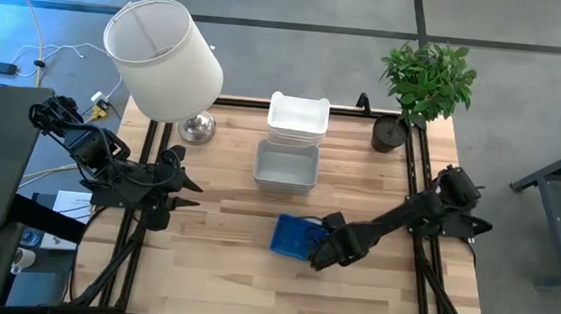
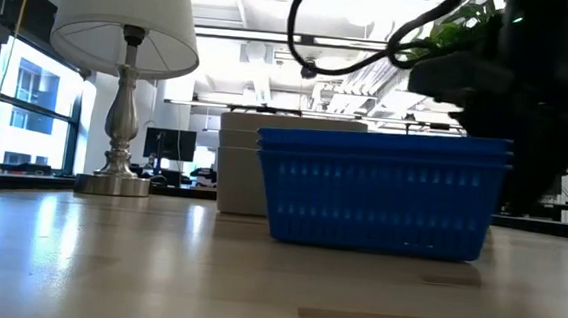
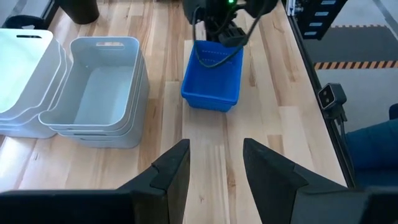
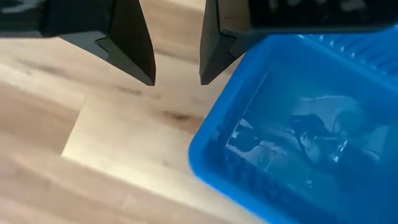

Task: Stack baskets by color
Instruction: Move the stacked blue bins to the center of the table

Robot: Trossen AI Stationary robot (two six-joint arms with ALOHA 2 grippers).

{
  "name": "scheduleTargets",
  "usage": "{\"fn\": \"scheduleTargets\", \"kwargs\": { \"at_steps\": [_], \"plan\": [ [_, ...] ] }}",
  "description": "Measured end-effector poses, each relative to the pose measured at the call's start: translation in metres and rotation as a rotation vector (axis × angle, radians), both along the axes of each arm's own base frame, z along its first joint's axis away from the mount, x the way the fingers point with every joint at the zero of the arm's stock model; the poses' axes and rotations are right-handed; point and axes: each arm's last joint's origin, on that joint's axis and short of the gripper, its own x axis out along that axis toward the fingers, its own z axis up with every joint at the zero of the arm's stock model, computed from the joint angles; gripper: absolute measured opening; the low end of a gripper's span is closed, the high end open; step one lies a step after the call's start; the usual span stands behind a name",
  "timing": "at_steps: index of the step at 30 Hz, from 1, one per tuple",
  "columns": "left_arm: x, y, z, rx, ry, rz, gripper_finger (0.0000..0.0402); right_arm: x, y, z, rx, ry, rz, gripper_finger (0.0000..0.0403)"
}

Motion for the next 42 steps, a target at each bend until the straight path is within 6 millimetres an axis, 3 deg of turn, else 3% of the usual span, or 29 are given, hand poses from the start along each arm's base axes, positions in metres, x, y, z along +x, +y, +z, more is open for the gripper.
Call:
{"fn": "scheduleTargets", "kwargs": {
  "at_steps": [12, 19, 42],
  "plan": [
    [0.0, 0.0, 0.0, 0.009, 0.001, -0.008, 0.0136, 0.022, -0.036, 0.0, -0.016, -0.036, 0.058, 0.0114],
    [0.0, 0.0, 0.0, 0.008, 0.002, -0.009, 0.0136, 0.035, -0.045, 0.002, 0.002, -0.118, 0.091, 0.0114],
    [0.0, 0.0, 0.0, 0.003, 0.009, -0.017, 0.0136, 0.039, -0.014, 0.005, 0.099, -0.266, 0.086, 0.0114]
  ]
}}
